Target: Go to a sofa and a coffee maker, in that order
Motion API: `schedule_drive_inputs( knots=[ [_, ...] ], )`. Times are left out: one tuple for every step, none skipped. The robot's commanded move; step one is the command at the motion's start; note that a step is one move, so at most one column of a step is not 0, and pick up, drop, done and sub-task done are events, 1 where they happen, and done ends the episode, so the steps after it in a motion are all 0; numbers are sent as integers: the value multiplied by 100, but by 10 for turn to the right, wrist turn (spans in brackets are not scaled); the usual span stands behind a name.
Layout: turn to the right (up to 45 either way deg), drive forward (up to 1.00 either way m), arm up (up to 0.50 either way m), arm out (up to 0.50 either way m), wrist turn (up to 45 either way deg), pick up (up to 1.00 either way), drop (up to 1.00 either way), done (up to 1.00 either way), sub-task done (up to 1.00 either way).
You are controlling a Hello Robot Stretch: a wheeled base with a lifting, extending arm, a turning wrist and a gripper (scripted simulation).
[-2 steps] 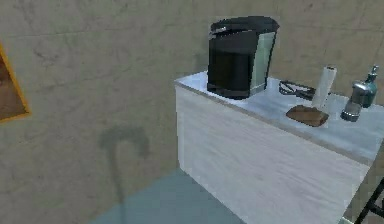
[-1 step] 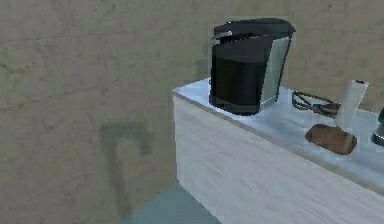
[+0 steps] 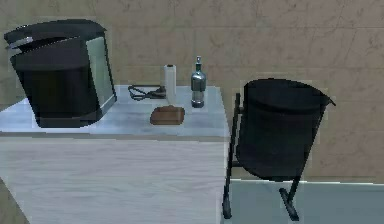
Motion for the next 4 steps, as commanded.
schedule_drive_inputs(
  knots=[
    [180,0,0,0,0,0,0,0,0],
    [0,30,0,0,0,0,0,0,0],
    [-450,0,0,0,0,0,0,0,0],
    [-150,0,0,0,0,0,0,0,0]
  ],
)
